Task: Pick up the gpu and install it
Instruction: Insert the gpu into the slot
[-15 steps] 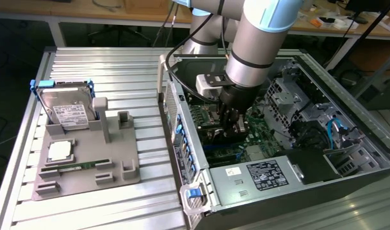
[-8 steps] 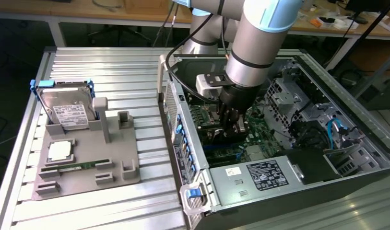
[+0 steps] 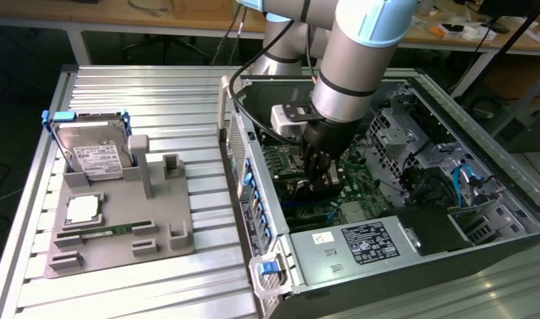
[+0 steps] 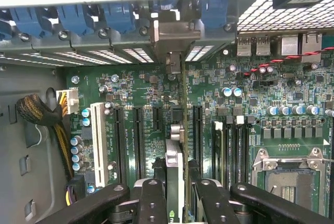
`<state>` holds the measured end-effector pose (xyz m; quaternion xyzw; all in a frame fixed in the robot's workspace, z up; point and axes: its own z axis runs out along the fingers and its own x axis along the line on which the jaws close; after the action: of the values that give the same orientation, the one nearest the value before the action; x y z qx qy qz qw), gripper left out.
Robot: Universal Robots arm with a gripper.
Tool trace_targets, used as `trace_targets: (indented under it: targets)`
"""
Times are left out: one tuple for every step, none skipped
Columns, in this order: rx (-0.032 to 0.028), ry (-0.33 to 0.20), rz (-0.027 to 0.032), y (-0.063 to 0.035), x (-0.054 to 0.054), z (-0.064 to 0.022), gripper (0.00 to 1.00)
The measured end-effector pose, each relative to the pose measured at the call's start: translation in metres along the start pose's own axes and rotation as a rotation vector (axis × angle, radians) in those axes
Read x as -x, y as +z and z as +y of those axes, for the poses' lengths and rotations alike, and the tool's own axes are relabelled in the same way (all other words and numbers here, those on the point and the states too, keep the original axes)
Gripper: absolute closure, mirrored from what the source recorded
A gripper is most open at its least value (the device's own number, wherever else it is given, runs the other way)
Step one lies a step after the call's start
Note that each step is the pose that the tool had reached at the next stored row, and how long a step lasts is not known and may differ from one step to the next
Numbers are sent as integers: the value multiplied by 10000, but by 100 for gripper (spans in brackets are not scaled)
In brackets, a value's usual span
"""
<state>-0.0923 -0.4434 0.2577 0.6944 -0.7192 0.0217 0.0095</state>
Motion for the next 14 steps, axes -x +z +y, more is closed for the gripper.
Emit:
trace_targets:
  targets:
    - [-1,0,-1,0,0,1,73]
    - [-1,0,-3,1,0,1,73]
    - [-2,0,-3,3,-1,1,73]
    - [-2,0,-4,4,-3,3,73]
    - [-1,1,-2,5,-3,7,73]
    - [-1,1,-1,7,-3,9,73]
    - [-1,-1,-2,13,-3,13,73]
    - [-1,0,-2,18,-3,16,73]
    - [0,0,2,19,-4,18,73]
    - [0,-1,1,19,-4,18,73]
    - [1,-1,1,20,-3,18,73]
    - [0,0,0,20,-3,18,73]
    - [-1,0,-1,21,-3,18,73]
    - [-1,0,-1,21,-3,18,73]
